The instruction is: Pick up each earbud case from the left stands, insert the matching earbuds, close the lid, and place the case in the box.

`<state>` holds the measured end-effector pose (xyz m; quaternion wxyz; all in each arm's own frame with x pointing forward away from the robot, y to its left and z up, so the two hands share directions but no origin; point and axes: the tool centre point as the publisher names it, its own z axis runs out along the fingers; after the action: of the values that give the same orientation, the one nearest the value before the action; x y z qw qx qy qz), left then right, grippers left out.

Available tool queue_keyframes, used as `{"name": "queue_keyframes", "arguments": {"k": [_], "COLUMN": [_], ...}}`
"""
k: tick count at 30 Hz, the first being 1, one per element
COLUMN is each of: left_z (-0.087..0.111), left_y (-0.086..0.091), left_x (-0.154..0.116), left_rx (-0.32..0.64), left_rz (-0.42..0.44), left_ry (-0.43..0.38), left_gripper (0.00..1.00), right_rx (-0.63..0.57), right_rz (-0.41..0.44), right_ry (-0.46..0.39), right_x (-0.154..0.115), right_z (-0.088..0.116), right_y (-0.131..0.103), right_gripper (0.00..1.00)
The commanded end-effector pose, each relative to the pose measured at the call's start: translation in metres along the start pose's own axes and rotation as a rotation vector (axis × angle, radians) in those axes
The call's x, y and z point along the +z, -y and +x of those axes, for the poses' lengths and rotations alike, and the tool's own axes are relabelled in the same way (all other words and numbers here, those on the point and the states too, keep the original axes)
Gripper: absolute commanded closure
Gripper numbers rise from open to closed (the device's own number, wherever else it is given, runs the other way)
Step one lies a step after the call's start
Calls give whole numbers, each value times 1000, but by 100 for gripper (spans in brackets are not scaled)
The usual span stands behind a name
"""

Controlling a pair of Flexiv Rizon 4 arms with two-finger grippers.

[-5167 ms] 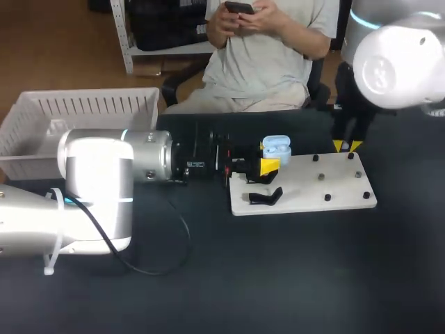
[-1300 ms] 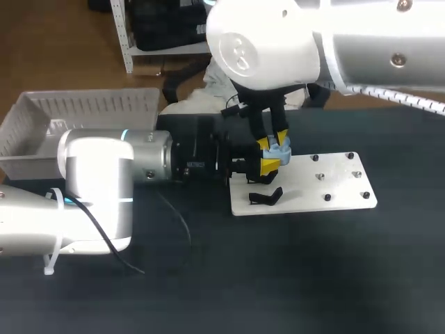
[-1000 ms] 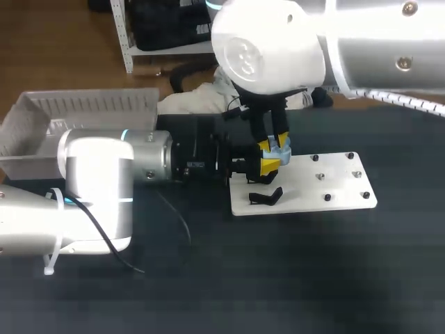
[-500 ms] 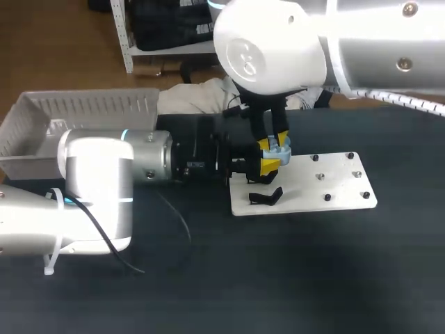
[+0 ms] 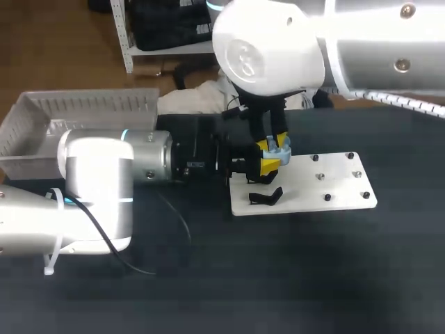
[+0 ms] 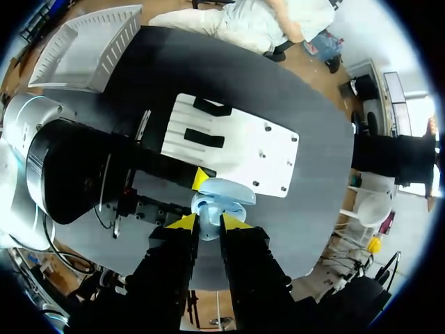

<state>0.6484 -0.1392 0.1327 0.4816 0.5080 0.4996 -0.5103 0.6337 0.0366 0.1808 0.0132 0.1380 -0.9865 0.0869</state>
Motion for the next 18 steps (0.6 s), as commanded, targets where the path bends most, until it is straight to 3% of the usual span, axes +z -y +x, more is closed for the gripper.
{"name": "queue_keyframes", "arguments": {"k": [1,18], "left_z": [0,0], "left_y": [-1,-1], "left_x": [0,0], "left_rx": [-1,-1], "left_rz": [1,1], "left_ry": [-1,-1], "left_gripper": [100,100], "right_rx": [3,10], "right_rz": [0,-2], "right_ry": [-1,-4], "right_x": [0,4], "right_z": [0,-6], "right_y": [0,-3], "right_gripper": [100,100]}}
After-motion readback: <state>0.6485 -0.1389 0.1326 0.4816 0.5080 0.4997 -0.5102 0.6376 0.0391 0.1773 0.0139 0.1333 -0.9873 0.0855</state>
